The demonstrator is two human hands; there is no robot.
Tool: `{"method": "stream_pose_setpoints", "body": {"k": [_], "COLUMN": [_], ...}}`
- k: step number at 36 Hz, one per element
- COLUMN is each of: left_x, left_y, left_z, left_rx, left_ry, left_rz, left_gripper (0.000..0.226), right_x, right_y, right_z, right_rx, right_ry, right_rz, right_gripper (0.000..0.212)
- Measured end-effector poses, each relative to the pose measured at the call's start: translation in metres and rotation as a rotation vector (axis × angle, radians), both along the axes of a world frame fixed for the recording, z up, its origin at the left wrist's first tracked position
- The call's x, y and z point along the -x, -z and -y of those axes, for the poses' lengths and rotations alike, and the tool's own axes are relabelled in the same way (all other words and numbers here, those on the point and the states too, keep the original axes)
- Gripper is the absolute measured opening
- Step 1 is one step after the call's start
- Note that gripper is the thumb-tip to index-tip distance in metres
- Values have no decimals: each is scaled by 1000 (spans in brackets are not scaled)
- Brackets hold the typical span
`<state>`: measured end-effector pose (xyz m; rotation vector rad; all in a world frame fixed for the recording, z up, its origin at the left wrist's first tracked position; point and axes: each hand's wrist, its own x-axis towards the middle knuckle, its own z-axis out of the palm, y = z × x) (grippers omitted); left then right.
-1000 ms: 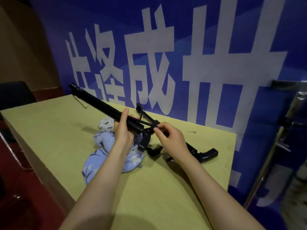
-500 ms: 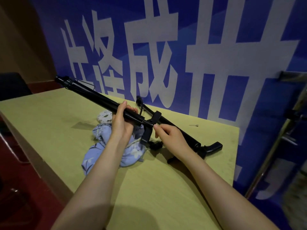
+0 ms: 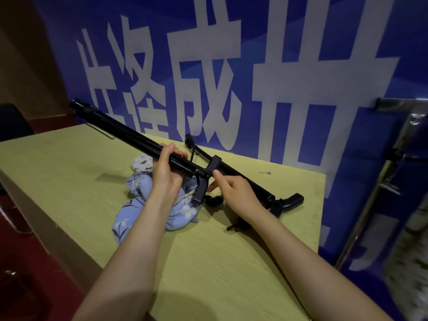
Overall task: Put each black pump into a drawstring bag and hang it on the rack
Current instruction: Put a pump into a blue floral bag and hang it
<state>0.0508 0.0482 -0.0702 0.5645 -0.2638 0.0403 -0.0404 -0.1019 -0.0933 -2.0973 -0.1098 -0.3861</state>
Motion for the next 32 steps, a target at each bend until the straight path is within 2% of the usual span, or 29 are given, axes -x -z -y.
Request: {"method": "stream_pose_setpoints", "body": {"k": [3,9,12,15,19,23,26,32], "left_x": [1,8,12,16,20,20,21,22], "left_y": [0,0,-3,-6,-9,-7,-6,-3], "left_z": [-1,1,2,5,11,13,15,18], "left_rx": [2,-77,-61,42,64,-9,-54,-95], "left_ry": [-11,-37,-18,63,105,110,95,109], "left_rz": [16,53,86,99,73,64,56,45], "left_gripper": [21,22,21,17,17,18,23,19], "right_x": [2,2,3,4,6,5,6,7], "right_y": [-1,1,-1,-6,-12,-13,-12,-13], "right_z": [-2,-3,-5,-6,-3,1,2,4], "right_rx": [-14,19,-108,-255,-480,-671,-709,-703], "right_ry": [-32,27,-59,-158,-168,-239,-260,-240], "right_rz": [-54,-4,-130,-190,-203,-284,-320,-289], "right_gripper": [53,42,47,54,37,41,28,17]}}
